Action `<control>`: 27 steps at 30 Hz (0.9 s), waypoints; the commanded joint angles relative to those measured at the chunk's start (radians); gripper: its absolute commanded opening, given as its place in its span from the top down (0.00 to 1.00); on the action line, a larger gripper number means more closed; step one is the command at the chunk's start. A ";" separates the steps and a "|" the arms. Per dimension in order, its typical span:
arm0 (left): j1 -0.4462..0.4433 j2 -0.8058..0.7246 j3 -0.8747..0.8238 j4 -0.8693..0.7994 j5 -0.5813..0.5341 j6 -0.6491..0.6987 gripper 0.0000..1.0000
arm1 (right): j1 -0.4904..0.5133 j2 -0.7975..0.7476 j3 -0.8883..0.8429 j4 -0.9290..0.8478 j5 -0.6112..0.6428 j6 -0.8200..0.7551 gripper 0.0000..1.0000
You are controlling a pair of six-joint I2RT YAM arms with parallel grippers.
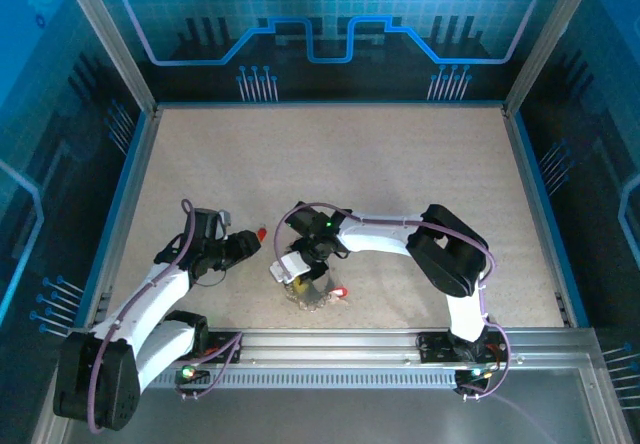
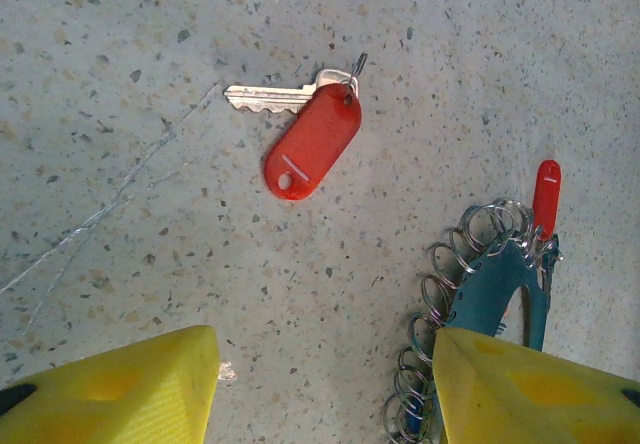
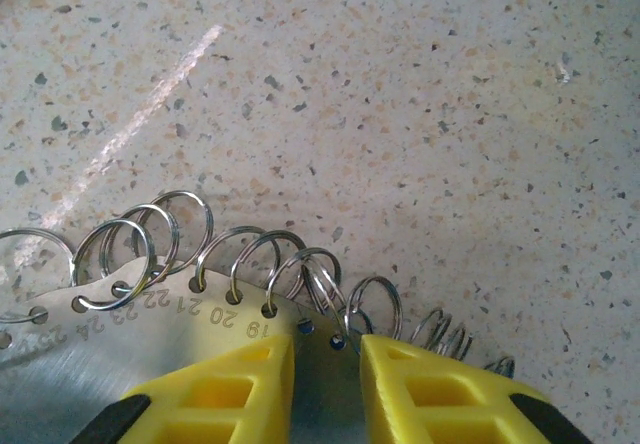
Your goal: Put the keys on the keyring
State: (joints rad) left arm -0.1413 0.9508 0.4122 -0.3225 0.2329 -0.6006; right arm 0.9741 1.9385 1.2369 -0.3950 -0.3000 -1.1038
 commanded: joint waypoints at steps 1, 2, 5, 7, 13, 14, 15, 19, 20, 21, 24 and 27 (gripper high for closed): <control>-0.004 -0.009 -0.014 0.006 0.008 0.009 0.40 | 0.003 0.020 0.015 -0.008 -0.032 0.018 0.72; -0.004 -0.010 -0.015 0.004 0.002 0.010 0.41 | 0.001 0.019 0.016 -0.005 -0.033 0.020 0.72; -0.005 -0.017 -0.021 0.009 0.001 0.005 0.41 | 0.000 0.014 0.017 -0.006 -0.046 0.031 0.72; -0.004 -0.018 -0.018 0.007 0.001 0.007 0.41 | 0.001 0.020 0.020 -0.003 -0.052 0.032 0.72; -0.004 -0.017 -0.020 0.010 -0.001 -0.001 0.41 | 0.018 0.043 0.033 -0.026 -0.042 0.038 0.74; -0.005 -0.019 -0.020 0.008 -0.003 -0.001 0.41 | 0.020 0.047 0.033 -0.026 -0.039 0.038 0.75; -0.004 -0.022 -0.022 0.009 -0.006 -0.006 0.41 | 0.020 0.052 0.037 -0.032 -0.028 0.040 0.75; -0.003 -0.030 -0.032 0.030 0.000 -0.021 0.41 | 0.019 0.052 0.033 -0.037 -0.016 0.040 0.80; -0.003 -0.032 -0.028 0.024 0.000 -0.015 0.41 | 0.017 0.049 0.028 -0.033 -0.019 0.038 0.82; -0.003 -0.033 -0.026 0.018 -0.006 -0.012 0.41 | 0.016 0.049 0.029 -0.036 -0.018 0.035 0.84; -0.003 -0.038 -0.025 0.011 -0.009 -0.009 0.41 | 0.011 0.038 0.025 -0.038 -0.017 0.039 0.87; -0.003 -0.045 -0.016 0.004 0.002 0.003 0.41 | 0.005 0.024 0.005 -0.014 -0.031 0.036 0.94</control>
State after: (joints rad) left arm -0.1413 0.9249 0.3954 -0.3080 0.2325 -0.6033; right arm 0.9852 1.9747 1.2579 -0.3916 -0.3176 -1.0744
